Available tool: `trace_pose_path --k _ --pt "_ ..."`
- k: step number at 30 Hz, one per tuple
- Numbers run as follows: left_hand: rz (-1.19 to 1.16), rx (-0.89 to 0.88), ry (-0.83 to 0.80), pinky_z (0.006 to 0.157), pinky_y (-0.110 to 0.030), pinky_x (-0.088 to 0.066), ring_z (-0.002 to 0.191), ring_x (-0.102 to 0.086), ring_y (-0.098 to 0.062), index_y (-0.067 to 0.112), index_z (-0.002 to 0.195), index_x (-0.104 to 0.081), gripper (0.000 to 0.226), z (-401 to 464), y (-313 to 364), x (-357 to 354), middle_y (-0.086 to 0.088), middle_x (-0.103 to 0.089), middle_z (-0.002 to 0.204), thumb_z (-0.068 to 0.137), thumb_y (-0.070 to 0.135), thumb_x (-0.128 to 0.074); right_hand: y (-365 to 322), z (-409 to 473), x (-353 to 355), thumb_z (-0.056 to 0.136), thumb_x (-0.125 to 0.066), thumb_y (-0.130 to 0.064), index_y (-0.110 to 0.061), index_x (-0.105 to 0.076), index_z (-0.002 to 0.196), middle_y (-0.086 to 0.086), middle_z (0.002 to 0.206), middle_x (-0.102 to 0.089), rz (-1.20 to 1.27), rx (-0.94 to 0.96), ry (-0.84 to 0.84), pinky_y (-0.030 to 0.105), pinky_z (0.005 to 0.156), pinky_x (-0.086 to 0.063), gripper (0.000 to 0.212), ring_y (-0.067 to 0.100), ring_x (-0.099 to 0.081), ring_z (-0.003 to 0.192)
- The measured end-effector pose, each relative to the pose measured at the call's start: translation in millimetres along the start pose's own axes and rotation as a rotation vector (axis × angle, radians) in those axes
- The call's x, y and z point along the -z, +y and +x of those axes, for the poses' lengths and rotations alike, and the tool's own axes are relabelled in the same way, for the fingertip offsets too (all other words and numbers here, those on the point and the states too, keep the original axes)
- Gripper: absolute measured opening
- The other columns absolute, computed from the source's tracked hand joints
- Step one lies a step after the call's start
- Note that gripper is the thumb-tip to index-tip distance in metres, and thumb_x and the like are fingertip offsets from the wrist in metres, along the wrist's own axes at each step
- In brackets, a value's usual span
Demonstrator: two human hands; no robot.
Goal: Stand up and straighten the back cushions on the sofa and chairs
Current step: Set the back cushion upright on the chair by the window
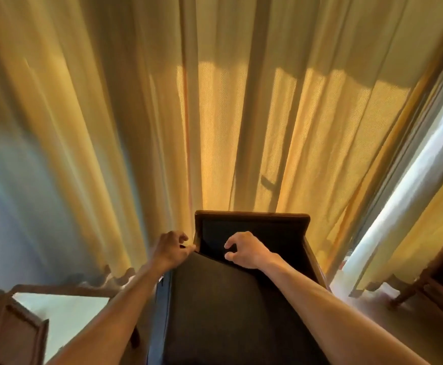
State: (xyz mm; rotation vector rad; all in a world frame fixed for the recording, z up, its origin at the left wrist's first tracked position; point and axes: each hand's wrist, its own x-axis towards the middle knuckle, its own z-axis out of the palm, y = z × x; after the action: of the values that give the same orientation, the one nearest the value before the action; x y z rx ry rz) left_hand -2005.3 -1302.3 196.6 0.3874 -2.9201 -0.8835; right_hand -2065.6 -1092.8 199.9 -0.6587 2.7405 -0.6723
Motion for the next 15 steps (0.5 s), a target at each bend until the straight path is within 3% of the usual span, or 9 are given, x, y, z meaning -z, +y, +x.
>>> trace_pose_path --k 6,9,15 --pt "0.001 0.269 -0.083 0.088 -0.039 -0.052 0.104 -0.062 -0.021 0.02 0.123 -0.062 0.047 41 -96 -63 -0.004 -0.066 0.114 0.085 0.047 -0.067 17 61 -113 0.092 -0.065 -0.029 -0.021 -0.06 0.125 0.001 0.136 -0.054 0.061 -0.018 -0.255 0.03 0.099 -0.048 0.035 0.017 -0.054 0.122" --pt "-0.023 0.371 -0.135 0.093 -0.043 -0.05 0.117 -0.056 -0.024 0.022 0.132 -0.052 0.059 37 -123 -90 -0.003 -0.057 0.129 0.083 0.052 -0.067 24 72 -154 0.093 -0.063 -0.026 -0.019 -0.057 0.13 0.001 0.142 -0.049 0.054 -0.03 -0.334 0.031 0.104 -0.043 0.039 0.019 -0.048 0.13" --pt "-0.111 0.609 -0.207 0.105 -0.05 -0.041 0.136 -0.04 -0.027 0.025 0.15 -0.027 0.103 8 -164 -148 -0.005 -0.036 0.152 0.069 0.07 -0.071 34 112 -214 0.09 -0.059 -0.009 -0.02 -0.035 0.148 0.003 0.159 -0.024 -0.049 0.132 -0.322 0.05 0.113 -0.035 0.064 0.027 -0.023 0.146"
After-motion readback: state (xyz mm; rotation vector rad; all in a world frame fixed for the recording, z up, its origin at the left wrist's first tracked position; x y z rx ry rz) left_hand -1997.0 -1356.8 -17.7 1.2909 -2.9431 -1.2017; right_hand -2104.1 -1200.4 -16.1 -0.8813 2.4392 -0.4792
